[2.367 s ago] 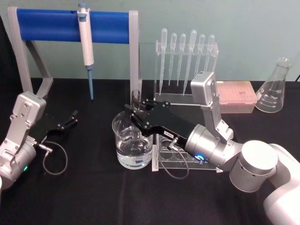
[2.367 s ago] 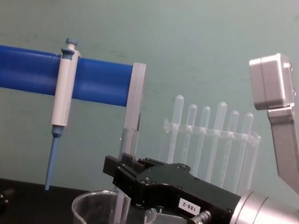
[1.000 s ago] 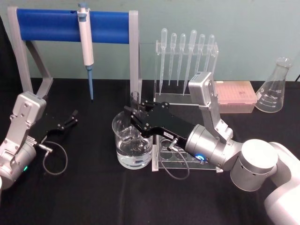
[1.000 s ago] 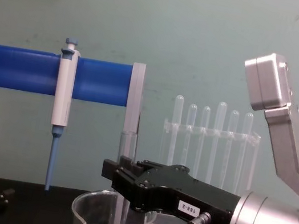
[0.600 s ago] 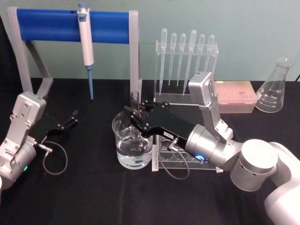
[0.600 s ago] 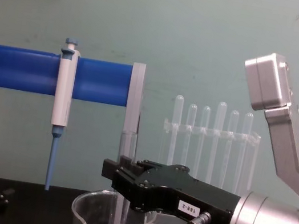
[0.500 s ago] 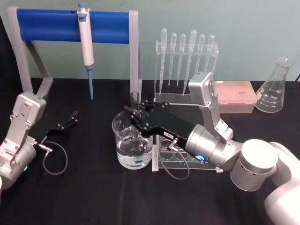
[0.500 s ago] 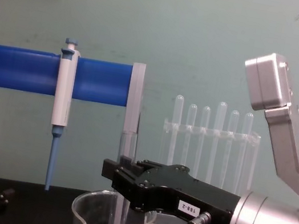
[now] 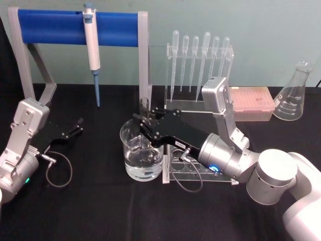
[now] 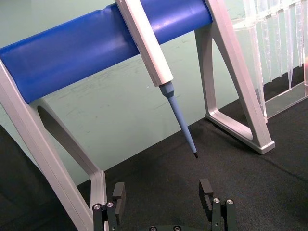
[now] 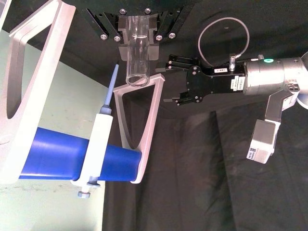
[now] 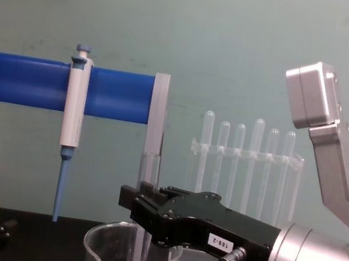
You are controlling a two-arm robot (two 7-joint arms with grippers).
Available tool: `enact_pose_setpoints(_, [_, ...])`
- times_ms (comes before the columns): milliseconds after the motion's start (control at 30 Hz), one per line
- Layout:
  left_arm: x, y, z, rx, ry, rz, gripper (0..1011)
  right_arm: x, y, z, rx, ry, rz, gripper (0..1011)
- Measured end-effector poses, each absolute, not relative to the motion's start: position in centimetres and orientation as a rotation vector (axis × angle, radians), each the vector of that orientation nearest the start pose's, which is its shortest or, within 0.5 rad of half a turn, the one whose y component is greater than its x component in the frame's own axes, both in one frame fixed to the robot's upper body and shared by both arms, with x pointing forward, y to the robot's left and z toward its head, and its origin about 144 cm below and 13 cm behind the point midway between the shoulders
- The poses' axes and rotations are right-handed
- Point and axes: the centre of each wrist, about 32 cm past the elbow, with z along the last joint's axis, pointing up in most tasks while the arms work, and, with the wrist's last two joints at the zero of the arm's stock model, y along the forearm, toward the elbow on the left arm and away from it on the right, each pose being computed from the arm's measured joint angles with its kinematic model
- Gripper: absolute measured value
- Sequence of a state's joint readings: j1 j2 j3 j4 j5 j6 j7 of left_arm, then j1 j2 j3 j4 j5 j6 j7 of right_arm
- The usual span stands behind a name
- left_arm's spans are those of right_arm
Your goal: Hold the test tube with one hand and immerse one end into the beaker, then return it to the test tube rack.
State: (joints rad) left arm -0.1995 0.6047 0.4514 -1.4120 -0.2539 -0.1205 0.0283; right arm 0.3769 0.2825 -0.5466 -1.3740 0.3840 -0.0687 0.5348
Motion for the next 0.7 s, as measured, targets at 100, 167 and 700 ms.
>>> enact_pose_setpoints(100, [48.86, 30.97, 113.98, 0.304, -0.285, 1.248, 1000, 53.03, -16.78, 117.70, 0.017, -0.081, -0.584, 225])
enact_pose_setpoints(167, [48.86, 30.97, 113.98, 0.304, -0.285, 1.248, 1000, 53.03, -16.78, 117.70, 0.017, -0.081, -0.584, 224])
enact_pose_setpoints(700, [48.86, 30.97, 113.98, 0.304, -0.285, 1.248, 1000, 53.04, -16.79, 117.70, 0.017, -0.081, -0.584, 224])
